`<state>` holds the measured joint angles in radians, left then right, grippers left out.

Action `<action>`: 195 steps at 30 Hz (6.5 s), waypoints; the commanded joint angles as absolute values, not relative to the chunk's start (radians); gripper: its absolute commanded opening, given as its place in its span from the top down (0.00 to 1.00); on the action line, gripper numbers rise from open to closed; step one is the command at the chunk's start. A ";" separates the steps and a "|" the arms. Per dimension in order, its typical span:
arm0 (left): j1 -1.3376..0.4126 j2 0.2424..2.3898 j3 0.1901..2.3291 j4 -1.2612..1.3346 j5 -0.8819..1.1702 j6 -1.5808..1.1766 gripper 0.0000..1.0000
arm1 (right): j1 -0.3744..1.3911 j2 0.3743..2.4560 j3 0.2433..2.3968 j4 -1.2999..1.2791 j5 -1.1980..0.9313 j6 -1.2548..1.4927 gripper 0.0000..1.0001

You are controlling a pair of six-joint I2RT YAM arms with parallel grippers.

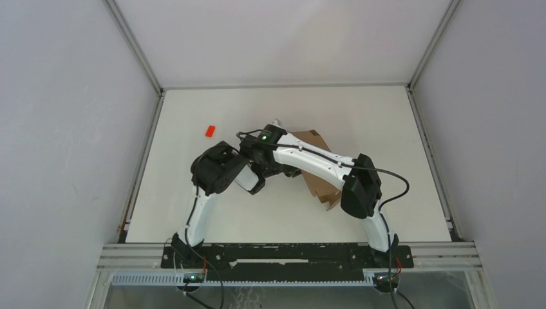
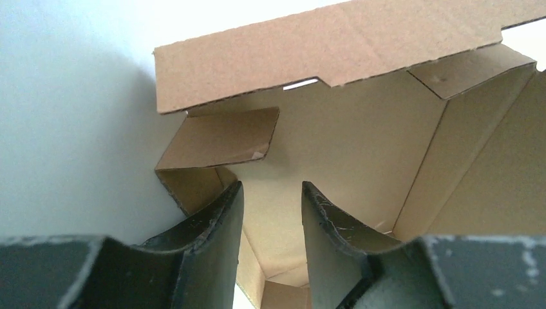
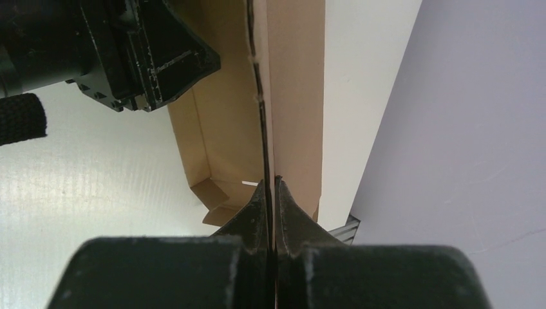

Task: Fold the paper box
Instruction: Fold the paper box at the center of the board.

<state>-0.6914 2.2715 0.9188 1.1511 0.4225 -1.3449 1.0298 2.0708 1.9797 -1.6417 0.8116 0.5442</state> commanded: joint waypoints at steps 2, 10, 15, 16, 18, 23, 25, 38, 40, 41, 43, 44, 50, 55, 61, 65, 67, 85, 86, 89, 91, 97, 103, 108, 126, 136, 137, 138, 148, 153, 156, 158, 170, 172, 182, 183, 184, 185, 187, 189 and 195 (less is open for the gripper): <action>-0.691 2.212 0.859 1.137 0.426 -1.300 0.56 | 1.040 2.030 1.965 -1.607 0.811 0.572 1.00; -0.692 2.199 0.839 1.122 0.426 -1.290 0.59 | 1.002 1.998 1.948 -1.608 0.849 0.526 1.00; -0.704 2.239 0.882 1.117 0.431 -1.298 0.70 | 0.988 1.999 1.949 -1.607 0.874 0.500 1.00; -0.708 2.251 0.902 1.113 0.433 -1.300 0.73 | 0.987 2.000 1.952 -1.606 0.883 0.497 1.00; -0.716 2.271 0.945 1.089 0.437 -1.301 0.77 | 0.984 2.003 1.957 -1.606 0.898 0.484 1.00; -0.730 2.286 1.087 0.979 0.446 -1.270 0.78 | 0.968 2.006 2.009 -1.605 0.947 0.451 1.00; -0.728 2.288 1.148 0.930 0.447 -1.255 0.78 | 0.956 2.008 2.043 -1.602 0.961 0.436 1.00; -0.727 2.459 1.535 0.758 0.465 -1.259 0.76 | 0.882 2.022 2.036 -1.522 1.007 0.329 1.00; -0.728 2.470 1.550 0.750 0.467 -1.258 0.75 | 0.871 2.031 2.029 -1.526 1.014 0.331 1.00; -0.728 2.472 1.552 0.748 0.468 -1.258 0.75 | 0.865 2.033 2.026 -1.525 1.007 0.332 1.00; -0.725 2.468 1.541 0.744 0.471 -1.252 0.74 | 0.856 2.033 2.011 -1.505 0.987 0.324 1.00; -0.724 2.462 1.528 0.745 0.469 -1.248 0.74 | 0.857 2.031 2.001 -1.495 0.984 0.320 1.00; -0.714 2.429 1.451 0.772 0.469 -1.241 0.72 | 0.858 2.050 1.982 -1.485 0.978 0.321 1.00; -0.711 2.413 1.386 0.801 0.467 -1.236 0.72 | 0.861 2.079 2.002 -1.504 0.996 0.327 1.00; -0.691 2.374 1.284 0.888 0.479 -1.251 0.60 | 0.860 2.111 2.030 -1.546 1.048 0.340 1.00; -0.673 2.333 1.233 0.916 0.487 -1.247 0.55 | 0.861 2.123 2.048 -1.587 1.081 0.368 1.00; -0.665 2.305 1.208 0.923 0.490 -1.242 0.55 | 0.861 2.119 2.047 -1.591 1.087 0.372 1.00; -0.537 2.164 0.965 1.090 0.512 -1.294 0.64 | 0.899 2.098 2.019 -1.590 1.153 0.360 1.00; -0.523 2.164 0.970 1.095 0.523 -1.298 0.66 | 0.900 2.097 2.019 -1.590 1.153 0.359 1.00; -0.482 2.158 0.998 1.104 0.567 -1.310 0.66 | 0.903 2.097 2.016 -1.588 1.157 0.358 1.00; -0.459 2.153 1.039 1.070 0.587 -1.305 0.63 | 0.906 2.097 2.014 -1.588 1.159 0.361 1.00; -0.427 2.173 1.226 0.817 0.635 -1.205 0.60 | 0.927 2.111 2.011 -1.595 1.167 0.376 1.00; -0.411 2.257 1.399 0.701 0.689 -1.205 0.59 | 0.962 2.128 2.010 -1.604 1.181 0.389 1.00; -0.401 2.293 1.500 0.569 0.690 -1.179 0.59 | 0.981 2.138 2.009 -1.605 1.185 0.396 1.00; -0.408 2.367 1.648 0.498 0.769 -1.119 0.51 | 1.031 2.172 2.024 -1.605 1.183 0.395 1.00; -0.428 2.365 1.558 0.633 0.794 -1.135 0.53 | 1.033 2.185 2.040 -1.605 1.182 0.389 1.00; -0.431 2.365 1.551 0.643 0.796 -1.135 0.53 | 1.032 2.186 2.046 -1.605 1.179 0.387 1.00; -0.435 2.367 1.547 0.652 0.796 -1.136 0.53 | 1.032 2.187 2.049 -1.605 1.179 0.386 1.00; -0.457 2.395 1.499 0.790 0.804 -1.198 0.55 | 1.033 2.188 2.063 -1.600 1.160 0.383 1.00; -0.464 2.392 1.487 0.792 0.801 -1.185 0.55 | 1.032 2.194 2.066 -1.598 1.145 0.382 1.00; -0.469 2.391 1.484 0.793 0.799 -1.178 0.56 | 1.034 2.198 2.063 -1.592 1.136 0.379 1.00; -0.474 2.391 1.482 0.796 0.799 -1.174 0.56 | 1.034 2.202 2.061 -1.588 1.130 0.376 1.00; -0.492 2.393 1.455 0.845 0.799 -1.172 0.56 | 1.033 2.202 2.060 -1.529 1.062 0.335 1.00; -0.495 2.393 1.456 0.850 0.800 -1.171 0.56 | 1.032 2.203 2.062 -1.525 1.050 0.329 1.00; -0.508 2.380 1.451 0.845 0.790 -1.142 0.56 | 1.022 2.178 2.038 -1.474 1.005 0.301 1.00; -0.510 2.377 1.446 0.845 0.788 -1.136 0.55 | 1.020 2.175 2.036 -1.470 1.002 0.299 1.00; -0.512 2.376 1.443 0.845 0.786 -1.130 0.55 | 1.020 2.173 2.034 -1.466 0.993 0.296 1.00; -0.513 2.374 1.440 0.845 0.784 -1.124 0.54 | 1.020 2.170 2.033 -1.461 0.990 0.293 1.00; -0.515 2.375 1.438 0.849 0.782 -1.118 0.54 | 1.019 2.164 2.027 -1.456 0.984 0.289 1.00; -0.517 2.377 1.434 0.857 0.781 -1.113 0.54 | 1.017 2.158 2.024 -1.451 0.974 0.286 1.00; -0.526 2.371 1.419 0.881 0.781 -1.093 0.53 | 1.014 2.137 2.008 -1.424 0.924 0.258 1.00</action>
